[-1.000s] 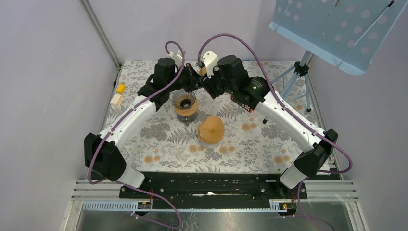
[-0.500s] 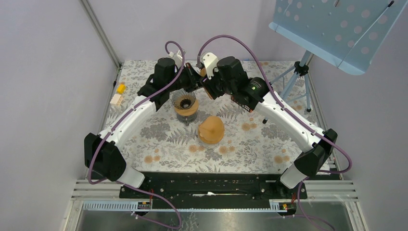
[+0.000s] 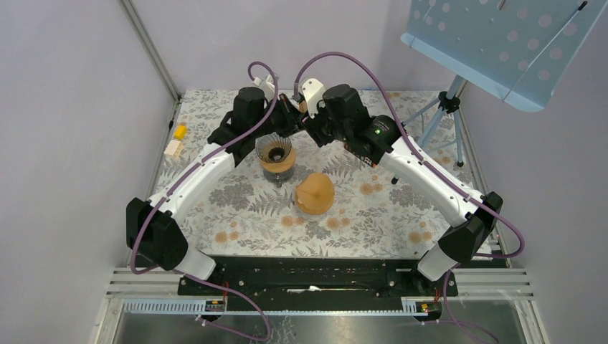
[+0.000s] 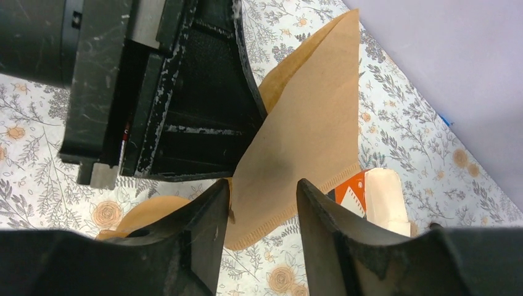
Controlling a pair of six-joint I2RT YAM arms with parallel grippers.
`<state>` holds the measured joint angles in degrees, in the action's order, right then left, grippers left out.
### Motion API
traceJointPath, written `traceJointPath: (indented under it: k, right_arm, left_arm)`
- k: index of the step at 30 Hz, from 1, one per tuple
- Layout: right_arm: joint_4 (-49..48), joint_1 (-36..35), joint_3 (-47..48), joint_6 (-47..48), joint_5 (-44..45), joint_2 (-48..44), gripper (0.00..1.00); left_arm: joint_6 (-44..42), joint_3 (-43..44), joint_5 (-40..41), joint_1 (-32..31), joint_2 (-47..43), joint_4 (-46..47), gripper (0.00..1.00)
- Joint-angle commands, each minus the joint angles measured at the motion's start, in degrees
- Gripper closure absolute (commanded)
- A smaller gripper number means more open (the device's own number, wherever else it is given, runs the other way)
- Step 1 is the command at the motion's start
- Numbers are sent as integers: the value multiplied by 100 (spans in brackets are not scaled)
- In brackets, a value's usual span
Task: Place the coffee filter in the dripper
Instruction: Place the coffee filter in the coffee dripper.
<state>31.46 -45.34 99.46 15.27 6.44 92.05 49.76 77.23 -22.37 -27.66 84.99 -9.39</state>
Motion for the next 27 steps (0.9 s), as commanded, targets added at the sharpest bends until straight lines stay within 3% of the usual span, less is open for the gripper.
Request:
traceJointPath:
  k: [1,16,21,27]
  right_arm:
    - [-2,-62,65,-51,31,8,53]
    - [-62,-60,56,28,471,-48,87]
    - [-156,-63,25,99,985,-64,86]
    - [-184,-62,59,43,1105,-10,73]
  left_arm:
    - [-13,150,129,-37,-103,289,100]
    - [-61,108,317,-38,-158,288,100]
    - [-166,145,347,-74,-157,280,100]
    - [-379,184,397,-146,-165,288,100]
